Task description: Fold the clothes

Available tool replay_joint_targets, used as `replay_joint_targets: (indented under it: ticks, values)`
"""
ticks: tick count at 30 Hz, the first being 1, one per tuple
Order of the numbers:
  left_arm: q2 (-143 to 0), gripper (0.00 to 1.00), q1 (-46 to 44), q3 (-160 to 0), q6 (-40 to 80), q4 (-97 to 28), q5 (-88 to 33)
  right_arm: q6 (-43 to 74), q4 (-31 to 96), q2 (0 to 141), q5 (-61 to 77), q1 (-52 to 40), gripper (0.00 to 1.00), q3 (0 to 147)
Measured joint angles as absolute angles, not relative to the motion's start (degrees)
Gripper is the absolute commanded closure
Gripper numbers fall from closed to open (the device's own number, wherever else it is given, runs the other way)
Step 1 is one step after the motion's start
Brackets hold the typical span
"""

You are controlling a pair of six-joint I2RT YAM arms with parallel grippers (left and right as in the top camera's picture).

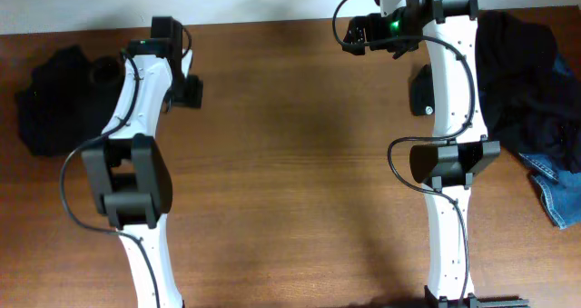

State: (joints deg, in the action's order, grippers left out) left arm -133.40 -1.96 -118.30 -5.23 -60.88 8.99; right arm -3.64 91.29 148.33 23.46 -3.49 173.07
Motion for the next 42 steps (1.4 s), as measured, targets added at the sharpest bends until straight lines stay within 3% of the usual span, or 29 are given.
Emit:
replay_joint_targets:
  ticks: [15, 23, 42]
  values:
    - [-130.7, 0.13, -0.9, -118.7, -16.6, -58.4, 19.1, -3.6, 92.7, 148.3, 23.5, -3.5, 0.01, 173.1]
    - [-131.5, 0.13, 2.4, -118.7, -19.3, -55.6, 19.8, -3.7, 92.7, 148.3, 23.5, -3.5, 0.01, 173.1]
    - [-138.3, 0.26, 4.7, -118.7, -16.6, -69.8, 20.3, -3.7, 92.7, 148.3, 23.5, -3.5, 0.01, 173.1]
